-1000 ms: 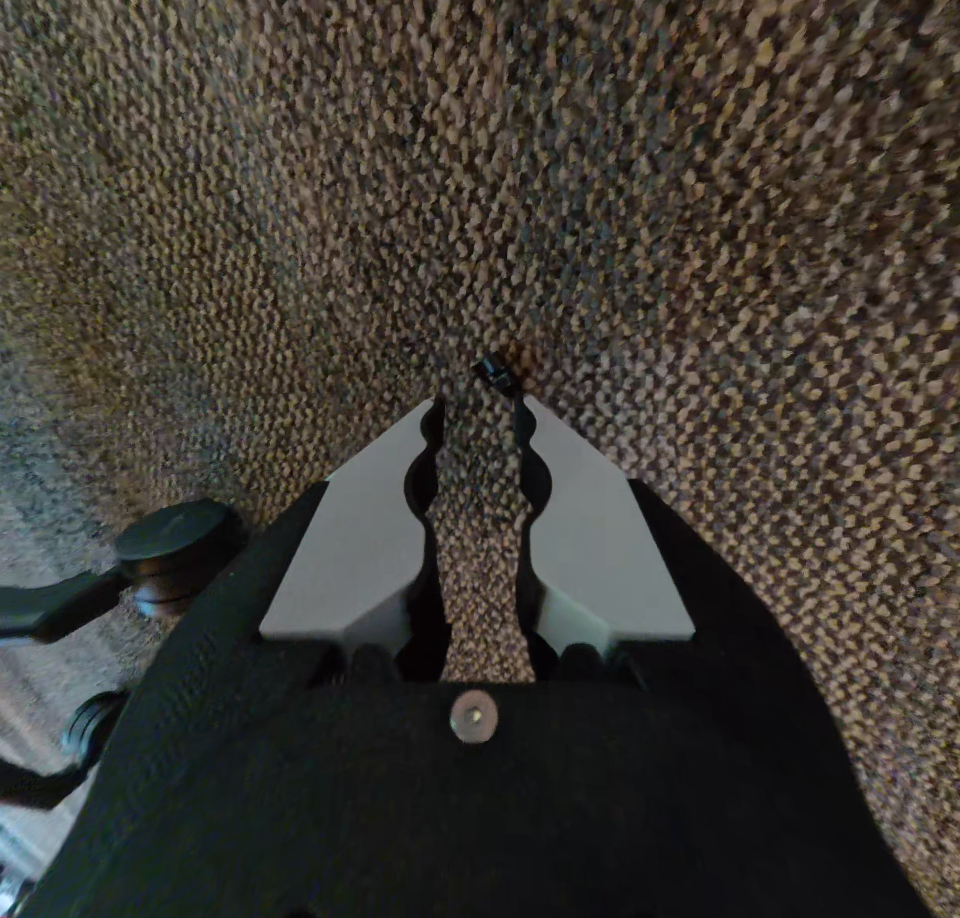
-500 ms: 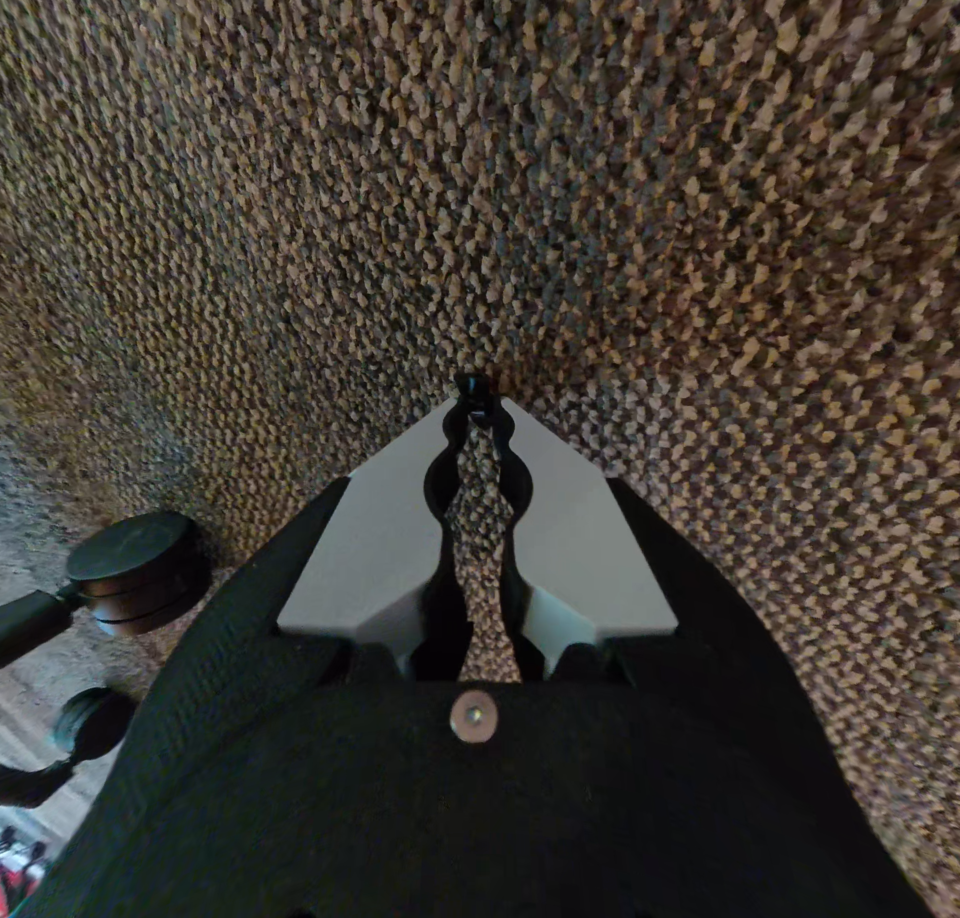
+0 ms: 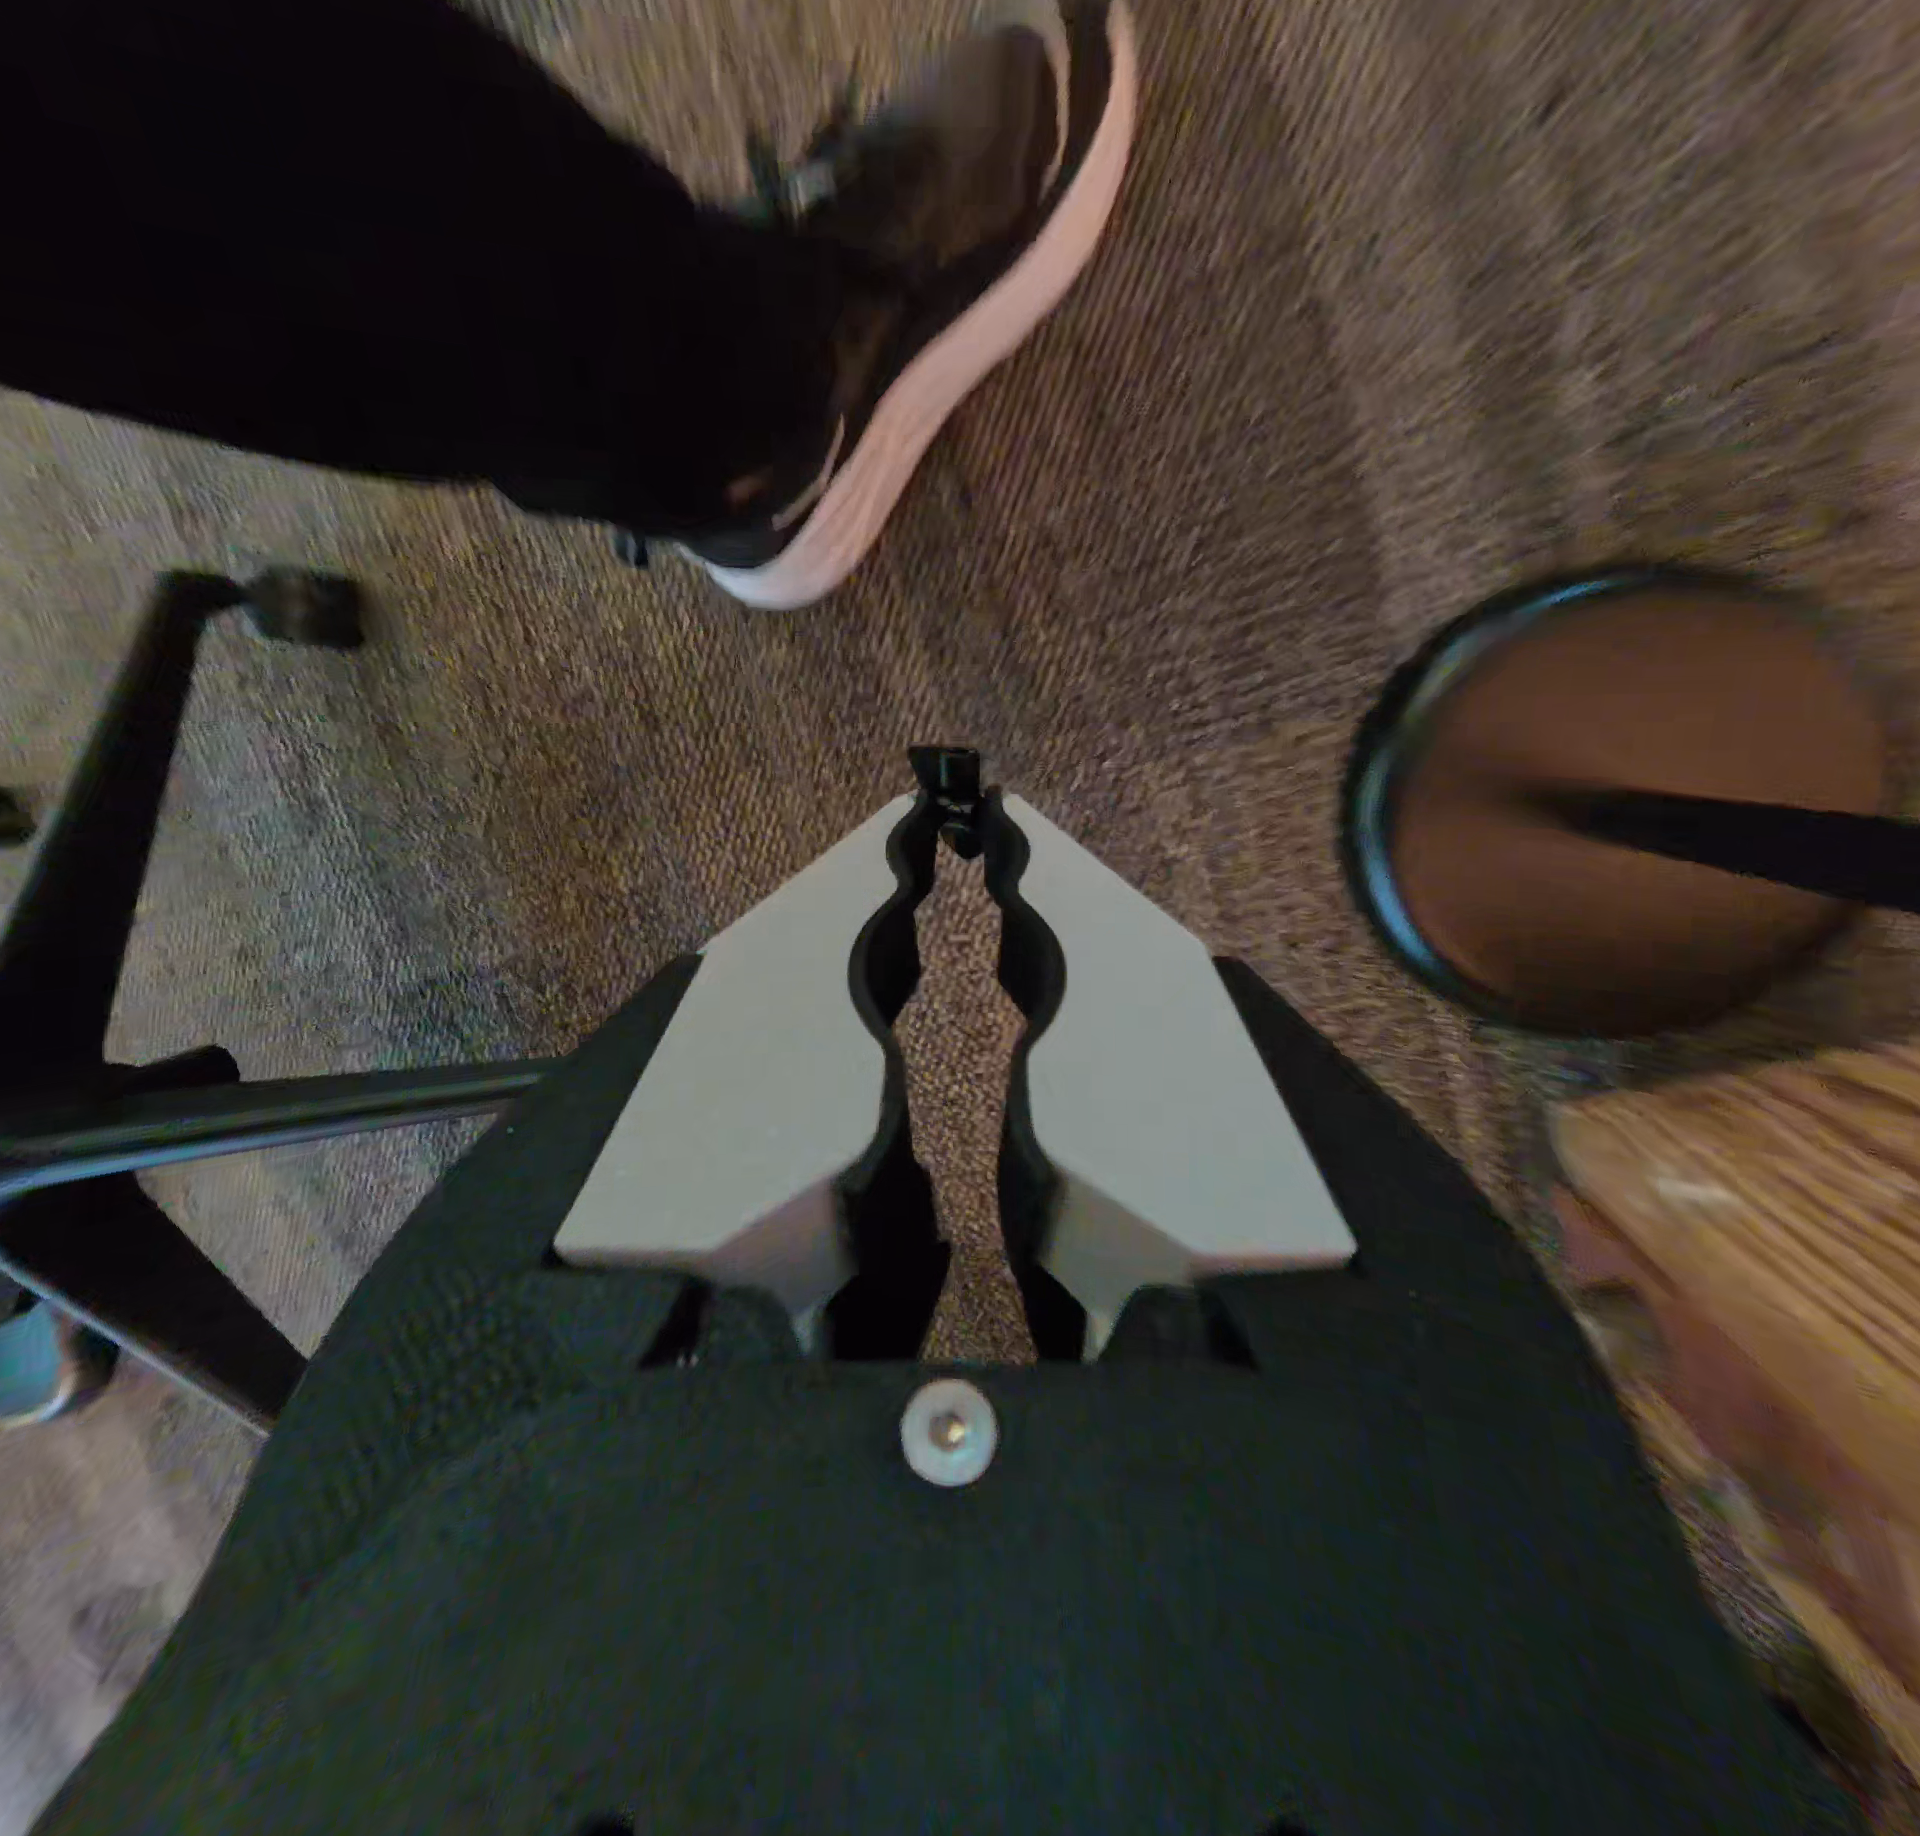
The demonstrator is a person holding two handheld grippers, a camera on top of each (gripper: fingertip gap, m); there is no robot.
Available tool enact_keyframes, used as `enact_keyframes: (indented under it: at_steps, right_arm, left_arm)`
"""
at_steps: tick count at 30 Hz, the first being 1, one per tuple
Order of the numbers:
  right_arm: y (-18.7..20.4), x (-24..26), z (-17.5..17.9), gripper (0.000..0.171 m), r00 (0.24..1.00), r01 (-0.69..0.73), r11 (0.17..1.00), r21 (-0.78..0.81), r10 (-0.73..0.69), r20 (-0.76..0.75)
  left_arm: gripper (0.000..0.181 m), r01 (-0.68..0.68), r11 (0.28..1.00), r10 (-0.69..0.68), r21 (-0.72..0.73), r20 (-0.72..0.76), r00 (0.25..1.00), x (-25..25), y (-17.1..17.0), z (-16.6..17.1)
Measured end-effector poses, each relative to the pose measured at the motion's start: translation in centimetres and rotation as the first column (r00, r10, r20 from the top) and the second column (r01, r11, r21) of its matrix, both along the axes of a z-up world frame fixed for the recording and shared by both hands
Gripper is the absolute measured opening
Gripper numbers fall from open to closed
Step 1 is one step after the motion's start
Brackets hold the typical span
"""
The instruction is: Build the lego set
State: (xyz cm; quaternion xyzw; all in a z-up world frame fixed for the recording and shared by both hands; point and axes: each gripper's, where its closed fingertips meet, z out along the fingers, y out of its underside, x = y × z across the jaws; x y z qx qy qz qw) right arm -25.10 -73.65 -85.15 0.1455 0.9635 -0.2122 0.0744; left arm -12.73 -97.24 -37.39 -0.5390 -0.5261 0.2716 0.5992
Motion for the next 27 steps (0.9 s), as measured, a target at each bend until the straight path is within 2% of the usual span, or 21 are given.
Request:
enact_keyframes:
  at_steps: [3,6,10,13,16,21,24,27]
  right_arm:
    - [1.1,-0.4,11.8,0.006,0.993,0.059,0.991,-0.116,-0.071,-0.097]
    - [3.5,1.7,23.7,0.007,0.971,0.115,0.962,-0.247,-0.161,-0.175]
    - [9.6,8.4,37.6,0.006,0.931,0.162,0.900,-0.404,-0.276,-0.240]
    - [16.5,13.9,44.4,0.007,0.880,0.212,0.859,-0.466,-0.375,-0.291]
    - [25.4,17.8,48.1,0.007,0.786,0.325,0.800,-0.505,-0.525,-0.326]
    - [42.1,21.3,50.5,0.007,0.517,0.529,0.635,-0.564,-0.767,-0.379]
    - [50.7,22.4,50.7,0.007,0.373,0.608,0.561,-0.562,-0.827,-0.421]
    - [56.7,23.4,50.3,0.007,0.297,0.678,0.515,-0.525,-0.845,-0.445]
  left_arm:
    - [0.004,0.121,0.989,-0.115,0.080,-0.081,0.990,-0.9,4.3,3.0]
    - [0.004,0.240,0.961,-0.221,0.140,-0.136,0.966,-1.7,9.5,5.4]
    - [0.004,0.414,0.909,-0.398,0.045,-0.202,0.895,-1.1,18.8,8.2]
    - [0.004,0.531,0.846,-0.529,-0.045,-0.189,0.827,-0.5,26.1,8.1]
    - [0.004,0.608,0.788,-0.616,-0.101,-0.174,0.769,0.8,31.6,8.0]
    - [0.004,0.700,0.691,-0.722,-0.177,-0.135,0.679,2.4,38.7,6.8]
    - [0.005,0.761,0.628,-0.778,-0.163,-0.110,0.619,2.4,43.2,6.0]
    - [0.005,0.793,0.581,-0.813,-0.181,-0.079,0.577,2.4,46.3,4.9]
